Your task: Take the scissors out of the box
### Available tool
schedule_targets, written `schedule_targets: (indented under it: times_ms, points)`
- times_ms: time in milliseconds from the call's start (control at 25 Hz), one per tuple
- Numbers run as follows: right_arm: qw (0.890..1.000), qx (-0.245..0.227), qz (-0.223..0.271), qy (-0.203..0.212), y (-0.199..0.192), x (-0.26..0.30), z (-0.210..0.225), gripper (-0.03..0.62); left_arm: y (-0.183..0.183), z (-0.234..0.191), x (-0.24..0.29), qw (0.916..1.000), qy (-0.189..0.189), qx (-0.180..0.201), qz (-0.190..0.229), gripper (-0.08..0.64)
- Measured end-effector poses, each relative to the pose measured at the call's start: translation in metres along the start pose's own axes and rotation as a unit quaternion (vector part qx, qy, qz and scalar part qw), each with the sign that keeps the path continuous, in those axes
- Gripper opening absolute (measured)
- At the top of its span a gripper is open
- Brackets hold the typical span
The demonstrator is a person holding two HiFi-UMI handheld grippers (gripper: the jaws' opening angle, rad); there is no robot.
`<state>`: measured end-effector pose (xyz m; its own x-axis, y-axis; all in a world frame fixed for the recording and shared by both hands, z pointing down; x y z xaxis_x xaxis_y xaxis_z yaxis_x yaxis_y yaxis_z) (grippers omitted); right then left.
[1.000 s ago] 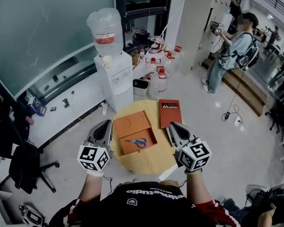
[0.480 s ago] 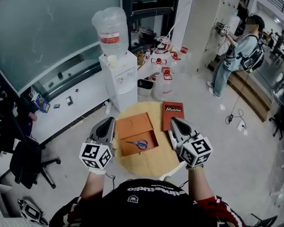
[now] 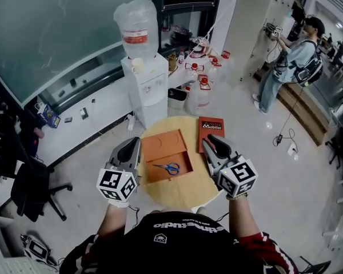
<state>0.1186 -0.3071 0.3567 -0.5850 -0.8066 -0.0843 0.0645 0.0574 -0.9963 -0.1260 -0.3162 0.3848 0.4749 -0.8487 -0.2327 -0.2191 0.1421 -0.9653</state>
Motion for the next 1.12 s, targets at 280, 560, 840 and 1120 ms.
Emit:
schedule_targets:
  times_ms: [280, 560, 840, 1120]
  points:
    - [1.0, -0.005, -0.016, 0.008, -0.011, 0.012, -0.015, 0.14, -0.005, -0.009, -0.008, 0.9998, -0.014, -0.01, -0.002, 0.017]
    - [0.998, -0.018, -0.052, -0.002, -0.033, 0.014, -0.026, 0.14, -0.007, -0.016, -0.018, 0.9993, -0.033, -0.017, -0.003, 0.017]
    - [0.995, -0.03, -0.095, 0.014, -0.062, 0.016, -0.028, 0.14, -0.015, -0.015, -0.024, 0.9994, -0.031, -0.014, -0.006, 0.017]
    - [0.99, -0.032, -0.136, 0.034, -0.096, 0.026, -0.026, 0.14, -0.025, -0.009, -0.036, 0.9993, -0.023, -0.029, -0.009, 0.017]
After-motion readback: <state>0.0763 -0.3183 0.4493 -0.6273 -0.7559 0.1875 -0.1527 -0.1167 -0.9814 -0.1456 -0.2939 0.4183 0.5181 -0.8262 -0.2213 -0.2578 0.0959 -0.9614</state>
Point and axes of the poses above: the fingertips, and each gripper's own axes: x forward along the fingers, z to its right, y out of its top, the point moved 3 cm from there along -x, backward along the fingers, and after that the axes turned 12 degrees about z, right-handed, at the moved point
